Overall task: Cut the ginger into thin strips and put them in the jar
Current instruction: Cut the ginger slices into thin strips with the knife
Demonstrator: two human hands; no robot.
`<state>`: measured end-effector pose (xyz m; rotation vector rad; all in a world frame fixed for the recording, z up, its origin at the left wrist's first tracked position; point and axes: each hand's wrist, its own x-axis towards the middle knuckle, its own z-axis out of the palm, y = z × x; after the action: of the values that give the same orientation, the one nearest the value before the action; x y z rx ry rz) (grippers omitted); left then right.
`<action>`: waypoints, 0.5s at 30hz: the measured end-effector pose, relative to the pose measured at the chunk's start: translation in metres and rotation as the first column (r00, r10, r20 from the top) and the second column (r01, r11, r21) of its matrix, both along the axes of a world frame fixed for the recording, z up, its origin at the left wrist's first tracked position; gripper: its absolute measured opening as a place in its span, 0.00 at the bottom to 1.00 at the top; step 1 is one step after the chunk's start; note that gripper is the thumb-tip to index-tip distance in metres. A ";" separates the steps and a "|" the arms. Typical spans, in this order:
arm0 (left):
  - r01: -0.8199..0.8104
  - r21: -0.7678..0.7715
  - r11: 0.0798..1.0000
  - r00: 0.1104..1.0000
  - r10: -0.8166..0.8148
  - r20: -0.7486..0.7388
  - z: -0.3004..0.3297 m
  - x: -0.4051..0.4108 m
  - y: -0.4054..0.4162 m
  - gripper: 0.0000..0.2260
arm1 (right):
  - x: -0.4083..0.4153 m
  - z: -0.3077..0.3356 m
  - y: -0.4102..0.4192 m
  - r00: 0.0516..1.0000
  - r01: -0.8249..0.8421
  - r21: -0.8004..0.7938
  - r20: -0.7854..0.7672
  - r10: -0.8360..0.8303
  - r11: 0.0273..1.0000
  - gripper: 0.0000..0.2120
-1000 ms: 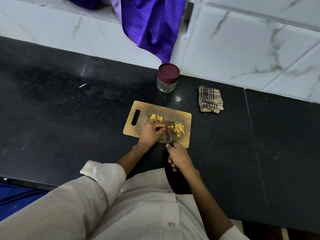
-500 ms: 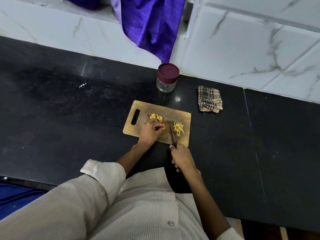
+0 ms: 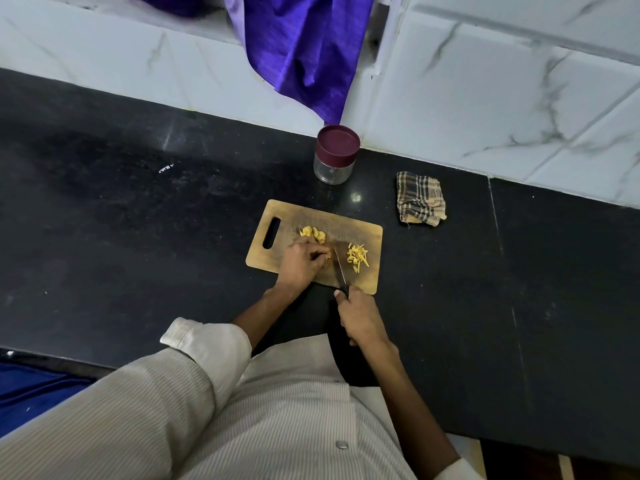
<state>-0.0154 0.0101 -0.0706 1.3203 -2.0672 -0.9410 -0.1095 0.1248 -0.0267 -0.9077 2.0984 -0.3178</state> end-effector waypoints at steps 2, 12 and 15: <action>0.001 0.006 1.000 1.000 -0.001 0.000 0.001 -0.001 0.001 0.09 | 0.002 0.000 0.000 1.000 -0.017 0.000 -0.002 0.017 1.000 0.14; -0.015 0.014 1.000 1.000 0.015 0.008 0.000 -0.002 0.001 0.09 | 0.003 0.001 -0.002 1.000 -0.020 0.016 0.016 0.019 1.000 0.15; -0.018 0.003 1.000 1.000 0.018 -0.003 0.000 -0.002 0.001 0.09 | 0.006 0.002 -0.003 1.000 -0.014 0.038 0.010 0.014 0.999 0.15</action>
<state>-0.0170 0.0111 -0.0708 1.3361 -2.0493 -0.9384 -0.1040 0.1216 -0.0244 -0.8960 2.0813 -0.2739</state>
